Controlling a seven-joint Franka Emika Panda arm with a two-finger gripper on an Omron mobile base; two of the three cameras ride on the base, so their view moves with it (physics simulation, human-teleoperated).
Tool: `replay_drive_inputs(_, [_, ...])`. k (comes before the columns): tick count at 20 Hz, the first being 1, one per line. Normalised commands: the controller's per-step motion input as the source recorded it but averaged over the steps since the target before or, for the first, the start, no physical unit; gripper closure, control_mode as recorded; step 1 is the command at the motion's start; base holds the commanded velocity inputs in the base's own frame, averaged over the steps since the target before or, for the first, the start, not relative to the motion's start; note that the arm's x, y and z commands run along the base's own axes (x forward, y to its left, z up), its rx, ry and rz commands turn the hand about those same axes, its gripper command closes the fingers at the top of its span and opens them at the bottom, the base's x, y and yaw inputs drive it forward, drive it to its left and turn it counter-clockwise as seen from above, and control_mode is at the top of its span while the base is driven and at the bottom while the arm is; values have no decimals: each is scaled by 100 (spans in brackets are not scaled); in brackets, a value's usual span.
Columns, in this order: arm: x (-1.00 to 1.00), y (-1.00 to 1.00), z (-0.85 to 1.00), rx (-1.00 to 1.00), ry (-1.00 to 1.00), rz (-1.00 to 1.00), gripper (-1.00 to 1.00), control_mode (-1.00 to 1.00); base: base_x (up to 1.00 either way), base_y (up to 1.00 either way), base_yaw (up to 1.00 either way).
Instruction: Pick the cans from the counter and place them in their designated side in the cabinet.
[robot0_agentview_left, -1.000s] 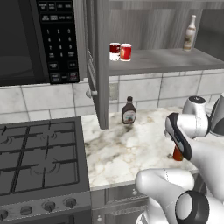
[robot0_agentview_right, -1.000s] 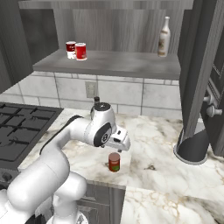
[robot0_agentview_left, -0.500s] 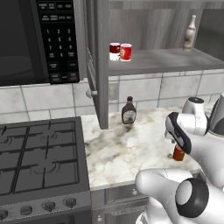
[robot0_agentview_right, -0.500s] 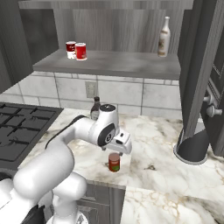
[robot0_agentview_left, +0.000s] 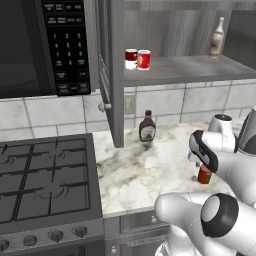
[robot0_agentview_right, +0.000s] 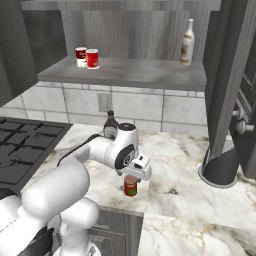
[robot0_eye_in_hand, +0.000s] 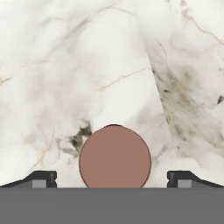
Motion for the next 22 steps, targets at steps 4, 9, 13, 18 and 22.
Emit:
replay_drive_inputs(4, [0,0,-20,1,2,-2,-100,-100,0,0,0])
replay_drive_inputs(9, [4,0,-17,0,0,-1,-100,-100,0,0,0])
replay_drive_inputs(13, [8,0,-15,0,0,-1,-100,-100,0,0,0])
replay_drive_inputs(18, [11,-1,-14,0,0,0,-100,-100,0,0,0])
replay_drive_inputs(22, [1,-7,-16,0,0,-1,100,-100,0,0,0])
